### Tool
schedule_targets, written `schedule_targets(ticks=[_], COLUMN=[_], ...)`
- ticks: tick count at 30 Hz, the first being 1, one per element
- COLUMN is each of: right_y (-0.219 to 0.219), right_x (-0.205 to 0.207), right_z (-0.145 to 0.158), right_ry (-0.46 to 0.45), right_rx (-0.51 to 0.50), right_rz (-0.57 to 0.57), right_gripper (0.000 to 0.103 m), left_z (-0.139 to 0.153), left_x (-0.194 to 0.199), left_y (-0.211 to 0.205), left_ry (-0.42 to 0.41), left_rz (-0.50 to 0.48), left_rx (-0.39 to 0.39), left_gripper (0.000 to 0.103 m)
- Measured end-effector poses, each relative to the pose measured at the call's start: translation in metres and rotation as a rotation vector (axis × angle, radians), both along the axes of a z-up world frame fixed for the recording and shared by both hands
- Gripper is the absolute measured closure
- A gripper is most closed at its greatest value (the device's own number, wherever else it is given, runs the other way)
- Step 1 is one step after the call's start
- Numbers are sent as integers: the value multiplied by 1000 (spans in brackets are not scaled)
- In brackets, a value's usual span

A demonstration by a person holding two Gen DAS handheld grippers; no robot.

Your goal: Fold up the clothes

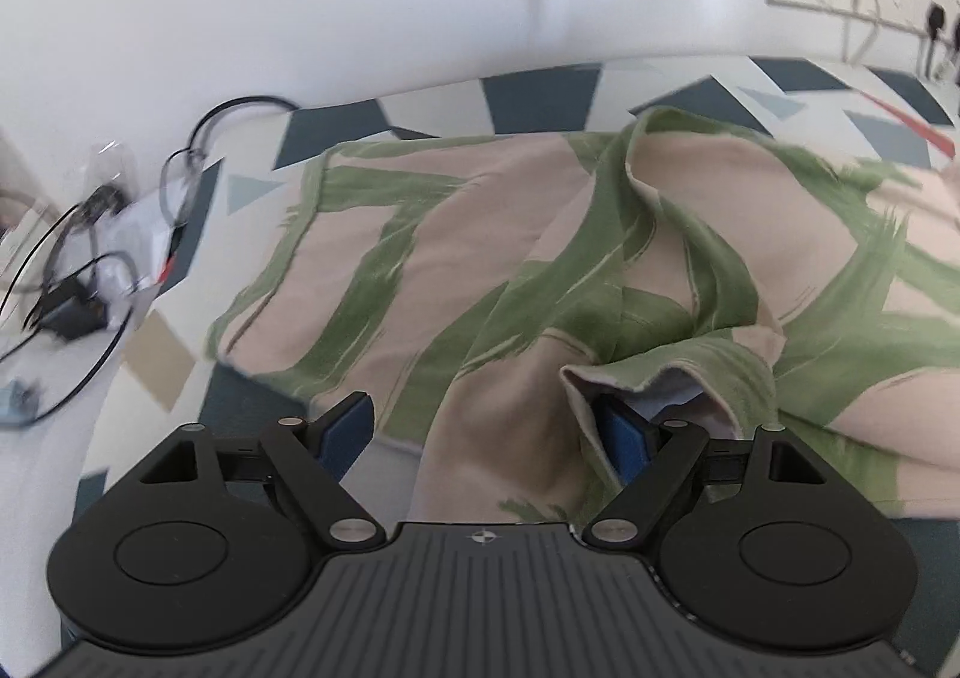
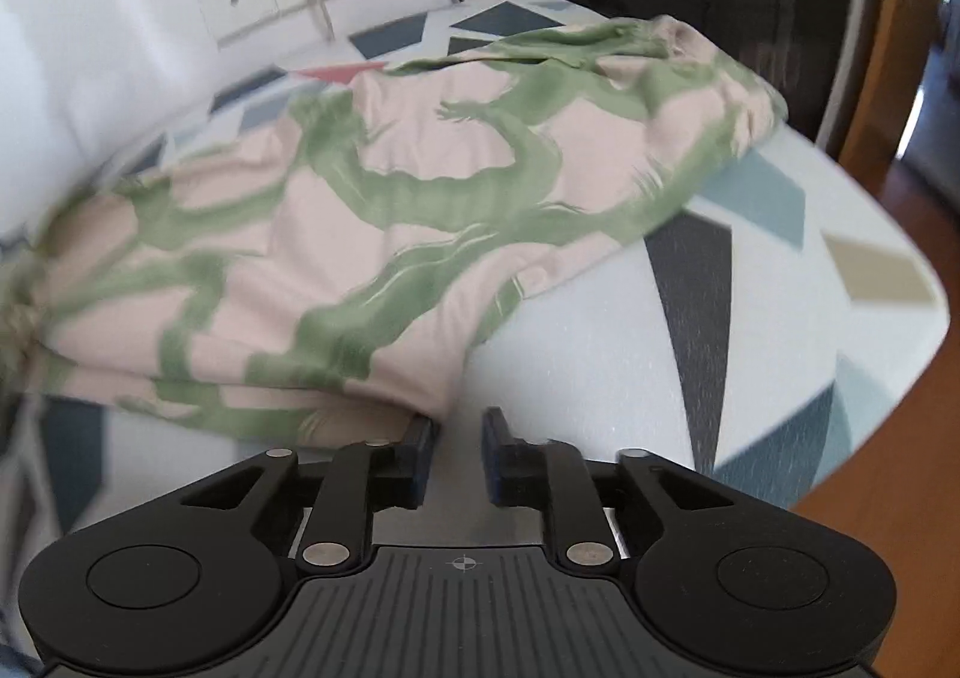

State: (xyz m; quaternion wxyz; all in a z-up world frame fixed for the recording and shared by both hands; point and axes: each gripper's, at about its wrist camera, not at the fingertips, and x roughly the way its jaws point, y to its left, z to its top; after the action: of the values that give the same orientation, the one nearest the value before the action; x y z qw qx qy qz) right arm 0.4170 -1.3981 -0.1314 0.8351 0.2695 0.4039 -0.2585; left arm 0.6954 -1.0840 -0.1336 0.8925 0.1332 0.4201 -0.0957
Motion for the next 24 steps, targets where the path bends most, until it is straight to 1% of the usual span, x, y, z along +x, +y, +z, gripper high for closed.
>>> schedule_targets(ticks=[1,2,3,4,5,7,9,10,13,14,16,18,19,20,21,22,24], right_y=[-4,-9,-14,-19,-26,-46,-76,-94,-148,-168,-201,-226,-235,-240,-245,-250,-246], right_x=[-7,-16,-25,-33,-40,-48,-51,-51,-51,-50,-44,-32,-27,-24,-21,-18,-27], right_z=[6,13,21,28,34,40,36,30,10,2,-15,-28,-31,-33,-35,-37,-30], right_ry=[-33,-79,-128,-172,-204,-238,-255,-267,-302,-312,-303,-274,-266,-263,-261,-258,-237], right_rx=[19,33,41,40,29,-7,-29,-27,-19,-16,-25,-46,-43,-29,-15,-1,-39], right_rz=[-36,-74,-111,-147,-185,-260,-342,-388,-526,-567,-605,-631,-626,-604,-583,-561,-559], right_gripper=[62,58,55,49,45,42,41,38,37,37,37,37,44,76,89,91,92], left_z=[9,17,25,33,39,44,40,37,19,13,0,-13,-18,-21,-22,-22,-22], left_x=[-7,-14,-22,-30,-37,-44,-49,-51,-61,-64,-68,-67,-67,-68,-67,-67,-63], left_y=[2,2,0,-4,-10,-34,-69,-87,-146,-163,-191,-209,-213,-213,-211,-210,-210], left_ry=[-18,-40,-66,-93,-109,-102,-68,-49,-19,-13,8,57,83,87,89,93,107], left_rz=[29,46,48,33,-3,-109,-207,-255,-381,-399,-409,-395,-374,-350,-336,-325,-315], left_rx=[-27,-53,-79,-108,-142,-195,-225,-238,-235,-212,-158,-115,-103,-110,-116,-120,-113], left_gripper=[21,21,21,21,21,21,21,21,21,21,21,21,20,20,19,19,16])
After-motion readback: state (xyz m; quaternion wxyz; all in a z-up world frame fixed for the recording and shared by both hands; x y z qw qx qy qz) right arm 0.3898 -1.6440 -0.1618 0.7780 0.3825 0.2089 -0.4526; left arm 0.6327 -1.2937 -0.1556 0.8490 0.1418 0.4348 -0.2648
